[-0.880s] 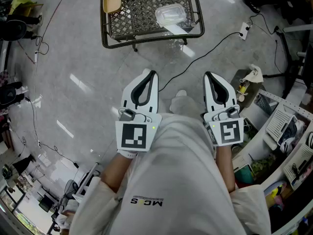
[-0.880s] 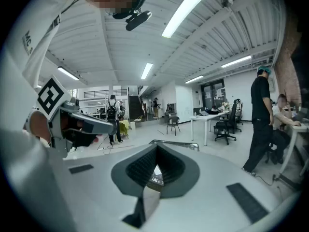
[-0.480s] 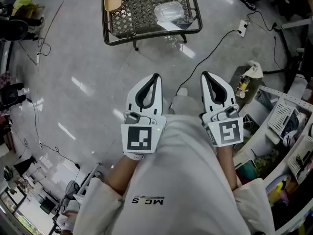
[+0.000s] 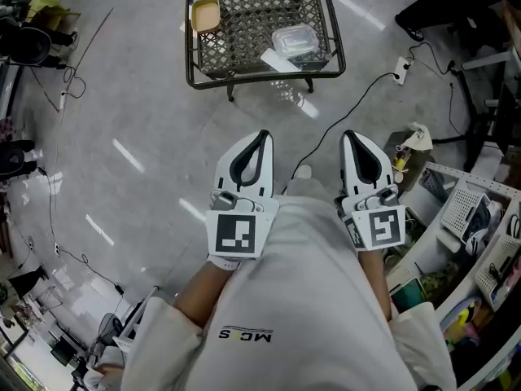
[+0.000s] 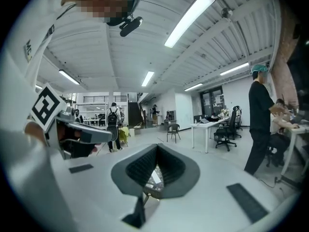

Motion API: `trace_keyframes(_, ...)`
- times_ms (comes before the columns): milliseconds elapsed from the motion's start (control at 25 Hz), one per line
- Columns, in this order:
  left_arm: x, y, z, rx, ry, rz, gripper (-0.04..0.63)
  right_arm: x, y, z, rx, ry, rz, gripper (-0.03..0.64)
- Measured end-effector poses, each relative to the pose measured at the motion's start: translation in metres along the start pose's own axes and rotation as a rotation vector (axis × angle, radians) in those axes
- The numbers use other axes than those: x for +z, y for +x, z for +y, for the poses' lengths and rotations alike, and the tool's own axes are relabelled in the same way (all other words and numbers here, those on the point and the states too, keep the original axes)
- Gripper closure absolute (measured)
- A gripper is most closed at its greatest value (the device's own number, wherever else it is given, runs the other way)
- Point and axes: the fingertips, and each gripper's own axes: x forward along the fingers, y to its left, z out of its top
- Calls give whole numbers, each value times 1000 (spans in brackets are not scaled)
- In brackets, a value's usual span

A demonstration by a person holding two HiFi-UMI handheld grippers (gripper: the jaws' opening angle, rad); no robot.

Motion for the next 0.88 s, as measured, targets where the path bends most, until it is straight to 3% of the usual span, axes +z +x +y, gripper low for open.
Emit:
trace_keyframes(520, 4, -7, 93, -25, -17, -27, 571, 15, 65, 48, -59, -28, -1, 600)
trace_keyframes(880, 2, 25, 131, -7, -42, -20, 571, 12, 118, 46, -35, -32, 30, 600)
